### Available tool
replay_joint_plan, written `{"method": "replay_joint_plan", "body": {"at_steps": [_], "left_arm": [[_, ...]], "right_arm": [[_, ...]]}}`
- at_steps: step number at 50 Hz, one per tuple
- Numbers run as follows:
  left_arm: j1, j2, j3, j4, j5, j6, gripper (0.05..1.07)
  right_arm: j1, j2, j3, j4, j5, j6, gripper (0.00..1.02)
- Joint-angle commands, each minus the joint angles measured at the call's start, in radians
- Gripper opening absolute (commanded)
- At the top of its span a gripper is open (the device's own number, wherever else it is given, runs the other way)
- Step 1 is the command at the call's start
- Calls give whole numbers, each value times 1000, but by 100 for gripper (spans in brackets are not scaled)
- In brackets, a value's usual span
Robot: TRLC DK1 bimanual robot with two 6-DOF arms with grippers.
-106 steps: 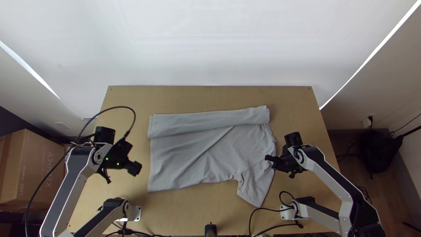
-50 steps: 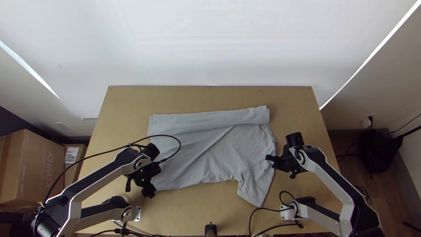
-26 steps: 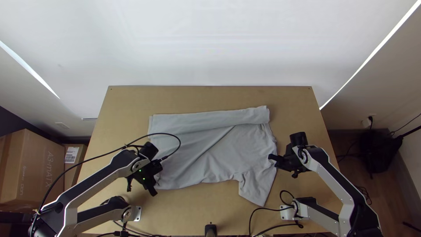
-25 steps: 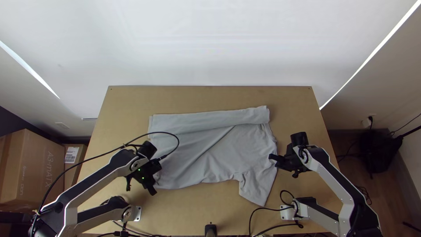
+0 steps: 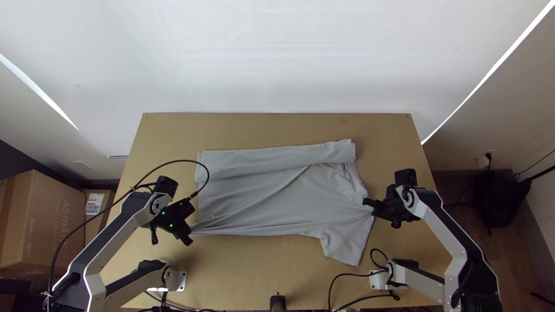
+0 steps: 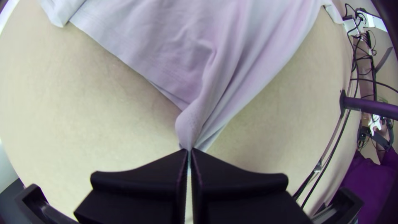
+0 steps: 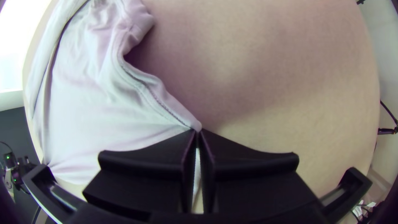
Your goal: Fold the t-shirt
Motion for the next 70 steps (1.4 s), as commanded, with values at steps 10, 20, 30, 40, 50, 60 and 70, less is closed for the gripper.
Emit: {"method": "replay_joint_plan", "body": {"at_steps": [10,20,30,40,50,60,70], "left_arm": [[-13,13,142,39,11,-68,8],[2,64,196,112,12,-96,8],[30,142,274,160,12,-110,8],[45,228,369,206,17,-139,8],[65,322,467,247,45,-162,8],[94,438,576,253,46,-176,8],[129,530,660,284,52,-199,8]], "right_arm": [[130,-103,133,-13,35,17,2],[146,-75,234,-1,35,18,2],[159,-3,315,8,34,17,2],[176,93,391,79,35,20,2],[178,238,518,114,35,20,2],[167,394,674,126,35,18,2],[159,537,814,126,35,17,2]]}}
